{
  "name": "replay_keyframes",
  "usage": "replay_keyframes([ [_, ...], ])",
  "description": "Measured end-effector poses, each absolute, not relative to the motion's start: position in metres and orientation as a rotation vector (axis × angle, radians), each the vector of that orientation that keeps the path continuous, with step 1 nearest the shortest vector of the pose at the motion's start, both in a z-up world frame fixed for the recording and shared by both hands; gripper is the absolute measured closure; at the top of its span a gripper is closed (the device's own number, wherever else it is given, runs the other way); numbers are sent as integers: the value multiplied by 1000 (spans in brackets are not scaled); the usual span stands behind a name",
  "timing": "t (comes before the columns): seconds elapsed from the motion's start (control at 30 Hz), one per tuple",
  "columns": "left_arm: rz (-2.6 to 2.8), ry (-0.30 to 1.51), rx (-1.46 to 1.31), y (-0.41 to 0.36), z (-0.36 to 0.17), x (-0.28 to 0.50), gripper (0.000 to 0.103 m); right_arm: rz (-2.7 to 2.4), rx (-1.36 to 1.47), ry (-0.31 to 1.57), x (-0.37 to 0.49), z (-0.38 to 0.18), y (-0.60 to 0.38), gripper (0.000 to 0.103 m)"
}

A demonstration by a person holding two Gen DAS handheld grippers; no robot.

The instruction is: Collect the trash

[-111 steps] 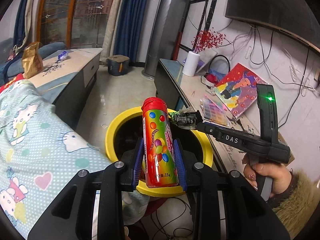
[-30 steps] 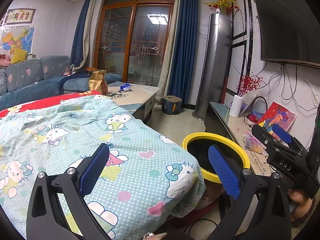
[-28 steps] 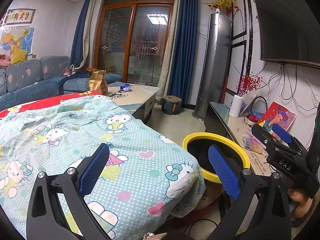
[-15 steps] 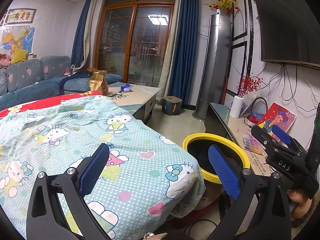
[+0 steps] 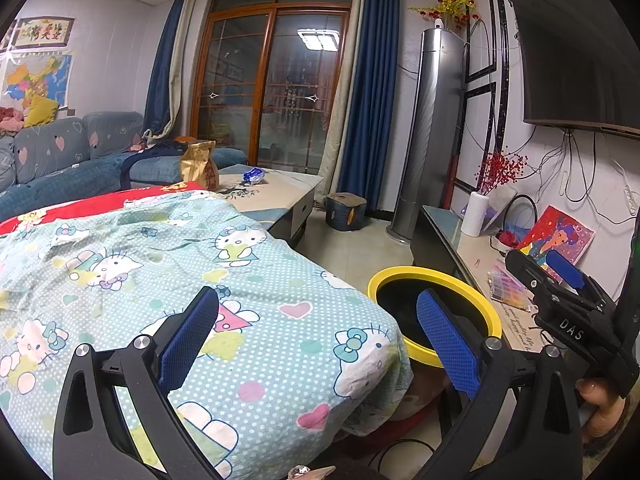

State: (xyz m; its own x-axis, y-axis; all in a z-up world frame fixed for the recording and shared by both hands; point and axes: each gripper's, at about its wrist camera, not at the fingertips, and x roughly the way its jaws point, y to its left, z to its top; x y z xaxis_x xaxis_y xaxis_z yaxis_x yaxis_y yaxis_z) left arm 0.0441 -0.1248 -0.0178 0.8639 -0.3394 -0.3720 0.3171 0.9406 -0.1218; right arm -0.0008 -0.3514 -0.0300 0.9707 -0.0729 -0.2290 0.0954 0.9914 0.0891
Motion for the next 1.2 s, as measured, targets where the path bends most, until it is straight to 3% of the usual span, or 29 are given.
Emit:
replay_keyframes([
  [0.9, -281, 424, -79, -109, -22, 49, 6, -59, 132, 259, 10, -25, -342, 11],
  [1.03, -151, 441, -131, -50, -10, 59, 6, 81, 140, 288, 36, -6, -296, 11],
  [1.2, 226, 501, -196, 99, -3, 67, 6, 393, 126, 375, 82, 16, -166, 11],
])
